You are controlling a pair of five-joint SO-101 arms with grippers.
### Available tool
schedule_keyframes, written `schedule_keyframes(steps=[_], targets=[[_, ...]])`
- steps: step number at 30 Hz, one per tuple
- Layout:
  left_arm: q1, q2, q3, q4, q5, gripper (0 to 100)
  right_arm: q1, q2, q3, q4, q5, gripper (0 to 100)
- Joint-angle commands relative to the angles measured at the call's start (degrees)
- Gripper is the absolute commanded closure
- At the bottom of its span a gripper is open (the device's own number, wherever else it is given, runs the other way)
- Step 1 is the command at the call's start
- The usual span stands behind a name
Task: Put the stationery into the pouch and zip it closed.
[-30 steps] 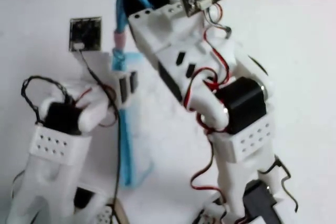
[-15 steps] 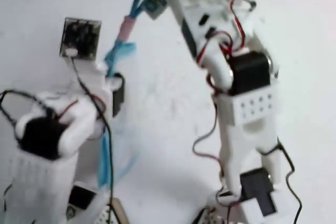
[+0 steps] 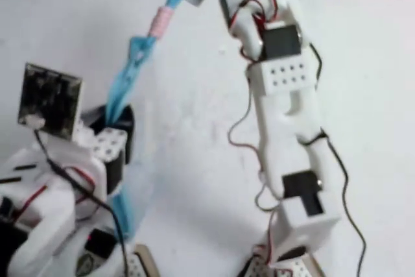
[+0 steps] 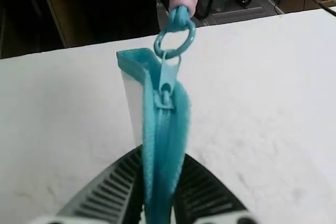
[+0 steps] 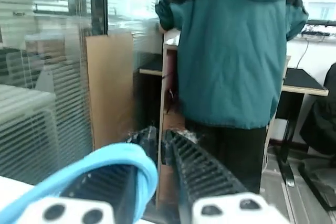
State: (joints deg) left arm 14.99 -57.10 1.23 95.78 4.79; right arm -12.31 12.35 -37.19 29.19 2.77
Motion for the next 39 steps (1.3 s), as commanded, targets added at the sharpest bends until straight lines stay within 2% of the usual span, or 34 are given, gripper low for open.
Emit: schedule_keyframes(steps=[1,10,17,28,31,35,39], targets=[[0.31,-2.51,-7.91,3.78,-0.35,98,7.78,4.62,-1.23,-3.21,0.26,98.2],[0.40,-2.51,-24.00,4.92,-0.35,98,12.97,19.65,-3.69,-7.60,0.44,98.2],[0.40,-2.42,-32.62,5.54,-0.35,98,17.89,33.27,-18.02,-0.13,0.44,98.2],[0.31,-2.42,-30.42,5.27,-0.44,98,15.96,37.05,-40.35,25.36,0.97,98.1],[-0.04,-2.15,-29.98,5.27,-1.05,98,14.20,36.53,-42.55,33.10,5.71,98.1],[-0.13,1.27,-24.26,2.90,-6.59,98,11.12,36.53,-50.46,48.04,7.74,98.1],[-0.13,5.41,-19.52,0.00,-7.74,98,5.67,36.18,-58.99,65.45,7.74,95.8]])
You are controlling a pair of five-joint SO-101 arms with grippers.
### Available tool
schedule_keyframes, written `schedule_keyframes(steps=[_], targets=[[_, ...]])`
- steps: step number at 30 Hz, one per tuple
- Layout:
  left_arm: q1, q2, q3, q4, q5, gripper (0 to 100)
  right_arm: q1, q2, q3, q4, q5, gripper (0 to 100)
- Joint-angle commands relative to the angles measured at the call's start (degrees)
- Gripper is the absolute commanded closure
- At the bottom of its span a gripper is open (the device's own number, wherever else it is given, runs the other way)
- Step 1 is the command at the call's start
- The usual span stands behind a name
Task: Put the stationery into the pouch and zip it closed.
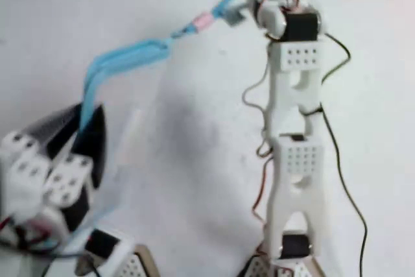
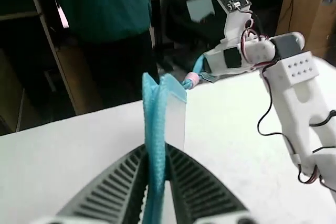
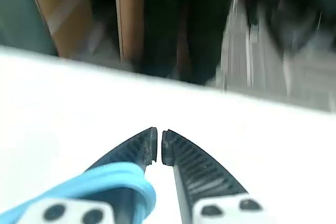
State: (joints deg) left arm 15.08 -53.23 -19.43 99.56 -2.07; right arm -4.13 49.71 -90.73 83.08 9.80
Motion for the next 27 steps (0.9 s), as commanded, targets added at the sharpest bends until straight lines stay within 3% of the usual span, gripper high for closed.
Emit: schedule_keyframes(steps=[1,7,10,14,24,27], targets=[[-0.22,2.68,2.29,-5.27,-0.88,98,-3.82,-2.15,-4.92,15.78,0.70,92.3],[-0.57,10.77,10.20,-14.86,-0.88,98,-8.04,-9.36,-4.22,18.51,0.70,60.8],[-4.53,15.25,12.04,-19.60,-0.79,98,-10.51,-14.29,-3.43,18.59,0.88,53.9],[-9.36,20.70,11.78,-23.74,-0.62,98,-13.93,-20.35,-3.34,18.59,1.05,53.7],[-9.54,27.30,12.31,-25.67,-0.53,98,-15.96,-29.76,-3.16,18.59,0.79,53.9],[-9.54,30.29,12.31,-25.32,-0.62,98,-15.60,-33.27,1.49,18.59,0.88,62.4]])
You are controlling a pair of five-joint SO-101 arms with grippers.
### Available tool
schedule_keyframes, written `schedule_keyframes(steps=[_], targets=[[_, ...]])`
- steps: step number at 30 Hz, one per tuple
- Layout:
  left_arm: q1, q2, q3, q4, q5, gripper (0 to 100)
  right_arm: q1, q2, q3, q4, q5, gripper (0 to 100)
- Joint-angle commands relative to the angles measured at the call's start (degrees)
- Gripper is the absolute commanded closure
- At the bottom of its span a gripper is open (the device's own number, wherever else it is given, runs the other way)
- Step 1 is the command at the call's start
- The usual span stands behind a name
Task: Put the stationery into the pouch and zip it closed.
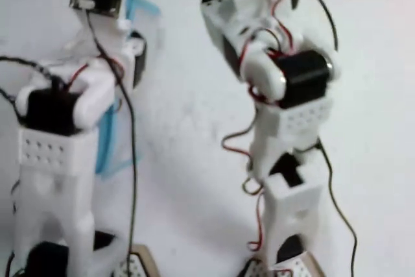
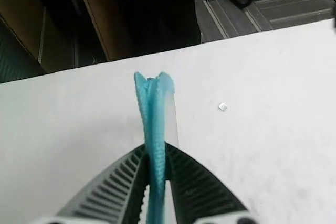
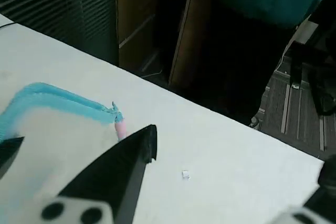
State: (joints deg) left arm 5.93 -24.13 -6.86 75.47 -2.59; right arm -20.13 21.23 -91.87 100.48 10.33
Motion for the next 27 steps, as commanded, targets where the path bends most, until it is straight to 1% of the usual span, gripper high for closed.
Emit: schedule_keyframes(steps=[1,5,6,8,9,10,12,15,16,19,21,24,27], targets=[[-0.40,2.24,-0.26,-1.23,-0.09,98,0.48,-6.20,5.45,1.19,0.44,68.0],[-0.84,6.29,-0.26,-0.97,-0.53,98,0.48,-14.20,18.73,1.19,0.62,96.7],[-0.84,7.08,-0.26,-0.18,-1.49,98,0.48,-16.48,22.86,1.19,0.53,99.5],[-0.84,8.31,-0.26,0.18,-3.69,98,0.75,-21.85,32.18,1.19,0.26,92.9],[-0.84,8.84,-0.26,0.09,-3.52,98,0.75,-24.75,37.45,1.19,0.18,92.2],[-1.19,9.27,-0.26,0.09,-2.64,98,0.75,-27.82,42.90,1.10,0.18,93.1],[-2.68,9.80,-0.26,0.09,-1.58,98,0.75,-34.33,54.33,1.01,0.44,98.0],[-4.26,9.89,0.88,-0.35,-1.23,98,0.75,-44.09,71.47,0.66,0.18,97.3],[-4.62,9.54,2.55,-1.67,-1.23,98,0.75,-47.43,76.92,-0.22,0.18,98.0],[-4.70,7.96,9.93,-6.24,-1.23,98,0.84,-57.01,93.98,-6.37,0.09,98.1],[-4.44,5.14,15.38,-9.23,-1.23,98,0.84,-63.25,106.29,-12.62,0.09,98.1],[-4.09,-1.80,22.59,-13.45,-1.23,98,0.84,-72.84,124.04,-22.29,0.09,98.1],[-4.35,-9.63,29.27,-15.82,-1.41,98,0.84,-82.86,140.04,-31.25,0.44,98.1]])
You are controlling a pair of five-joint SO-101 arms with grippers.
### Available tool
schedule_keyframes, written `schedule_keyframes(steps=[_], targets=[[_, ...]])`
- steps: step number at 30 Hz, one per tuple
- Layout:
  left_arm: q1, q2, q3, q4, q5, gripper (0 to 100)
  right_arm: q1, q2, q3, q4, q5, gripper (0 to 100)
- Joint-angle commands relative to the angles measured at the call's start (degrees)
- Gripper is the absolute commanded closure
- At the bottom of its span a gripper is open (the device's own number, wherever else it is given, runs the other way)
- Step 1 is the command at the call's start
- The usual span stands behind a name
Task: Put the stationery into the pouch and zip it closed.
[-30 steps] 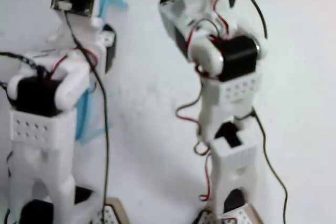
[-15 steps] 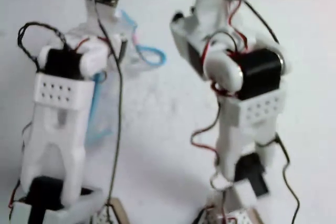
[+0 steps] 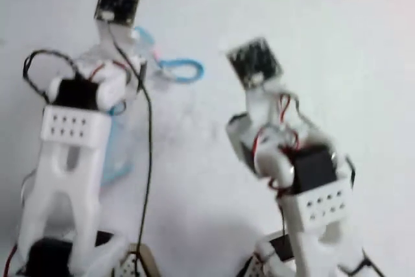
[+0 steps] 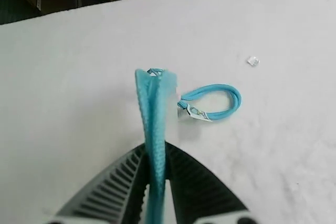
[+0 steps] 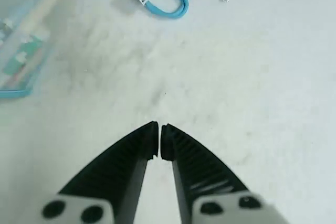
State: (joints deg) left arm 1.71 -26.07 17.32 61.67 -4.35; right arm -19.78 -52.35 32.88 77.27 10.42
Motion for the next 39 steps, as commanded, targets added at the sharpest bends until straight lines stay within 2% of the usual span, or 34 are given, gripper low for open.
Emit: schedule_keyframes(steps=[1,3,7,11,13,18,21,24,29,35,39], targets=[[-0.04,-10.15,7.21,-2.37,0.18,98,0.48,-12.62,20.04,-10.77,0.35,98.1],[0.13,-14.73,11.78,-2.46,0.26,95,0.48,-19.30,29.01,-15.69,0.35,98.1],[0.57,-22.73,20.92,-2.20,1.32,82,0.40,-32.22,43.16,-23.34,0.44,98.1],[0.22,-30.64,27.16,-2.11,8.09,76,0.13,-43.47,51.60,-25.19,0.53,97.8],[0.22,-34.59,29.54,-2.02,9.14,75,0.04,-48.31,54.86,-25.19,0.53,97.8],[0.04,-43.91,38.15,-2.29,9.05,75,0.04,-50.07,57.67,-24.84,0.53,98.1],[-3.65,-49.19,43.60,-2.46,8.35,75,0.04,-49.80,57.76,-24.84,0.09,98.1],[-8.66,-53.67,49.23,-3.60,3.60,77,-0.04,-49.80,58.37,-24.84,0.09,98.1],[-16.04,-62.11,61.89,-11.43,-6.15,87,0.22,-49.80,63.30,-24.92,0.09,98.1],[-16.13,-74.68,72.97,-12.22,-12.13,97,0.31,-49.71,64.09,-24.75,0.00,98.1],[-16.31,-78.29,78.33,-12.66,-12.13,97,0.40,-49.27,64.09,-21.67,0.26,98.1]])
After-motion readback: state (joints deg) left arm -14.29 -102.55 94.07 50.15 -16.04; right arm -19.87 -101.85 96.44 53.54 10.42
